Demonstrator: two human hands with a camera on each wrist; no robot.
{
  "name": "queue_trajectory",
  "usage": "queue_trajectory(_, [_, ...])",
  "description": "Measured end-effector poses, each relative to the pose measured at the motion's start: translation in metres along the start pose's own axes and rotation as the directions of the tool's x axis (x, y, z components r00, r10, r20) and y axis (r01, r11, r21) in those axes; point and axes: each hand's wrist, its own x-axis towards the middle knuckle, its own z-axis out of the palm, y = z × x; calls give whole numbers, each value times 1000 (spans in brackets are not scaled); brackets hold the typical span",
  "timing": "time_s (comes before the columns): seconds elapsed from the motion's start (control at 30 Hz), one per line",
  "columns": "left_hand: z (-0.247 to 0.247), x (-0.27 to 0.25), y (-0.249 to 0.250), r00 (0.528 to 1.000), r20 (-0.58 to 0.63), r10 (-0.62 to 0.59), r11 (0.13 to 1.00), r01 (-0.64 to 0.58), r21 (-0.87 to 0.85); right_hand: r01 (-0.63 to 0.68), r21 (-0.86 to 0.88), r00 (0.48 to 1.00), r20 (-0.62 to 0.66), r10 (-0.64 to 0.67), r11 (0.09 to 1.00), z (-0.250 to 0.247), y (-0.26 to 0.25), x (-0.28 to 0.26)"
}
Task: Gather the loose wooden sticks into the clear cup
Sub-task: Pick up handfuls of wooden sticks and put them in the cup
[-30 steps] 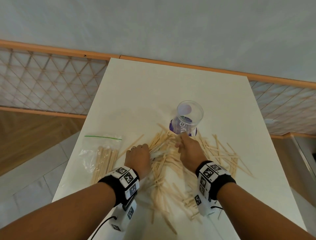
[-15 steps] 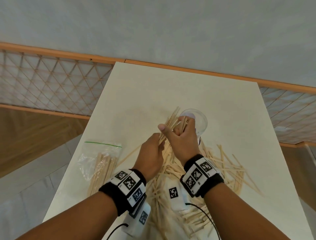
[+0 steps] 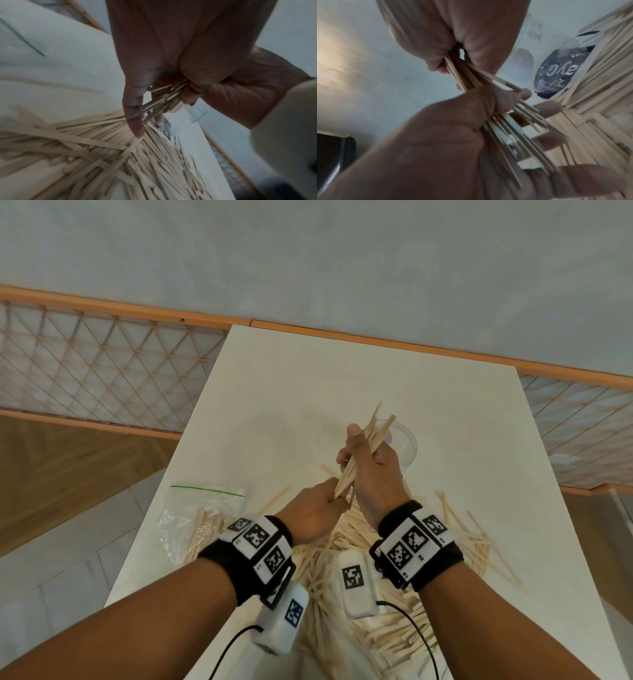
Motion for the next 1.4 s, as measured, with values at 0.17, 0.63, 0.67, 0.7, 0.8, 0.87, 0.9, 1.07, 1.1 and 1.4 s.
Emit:
queue_trajectory(0.17, [-2,2,13,979,192,-75,969,117,-219,16,156,999,45,-23,988,3,-10,-6])
queue_trajectory(0.63, [-5,16,-50,924,-307,-229,746,369,554,147,262,956,-284,-70,954,-34,-83,41])
queue_trajectory(0.67, [-3,16,-56,905,-335,-262,714,416,563,185,220,942,-318,-108,958,-36,-83,47])
queue_trajectory(0.7, [0,17,-61,898,-353,-261,699,428,572,199,175,933,-336,-132,964,-38,-79,53])
queue_trajectory(0.8, [6,19,-66,904,-396,-162,714,384,585,108,-16,945,-310,-107,994,-41,-45,61])
queue_trajectory(0.87, [12,21,-63,930,-353,-102,769,299,565,49,-175,958,-270,-96,983,-42,-20,59])
queue_trajectory(0.9, [14,21,-61,943,-322,-80,804,253,539,45,-233,963,-250,-105,971,-42,-13,58])
queue_trajectory(1.07, [21,20,-56,954,-295,-62,855,203,477,146,-324,961,-180,-212,935,-51,-18,58])
queue_trajectory(1.1, [23,18,-55,949,-306,-82,841,230,489,170,-348,958,-162,-238,922,-55,-24,56])
queue_trajectory(1.4, [41,15,-50,957,-271,-108,780,250,573,494,-626,869,326,-373,603,-37,-23,-25])
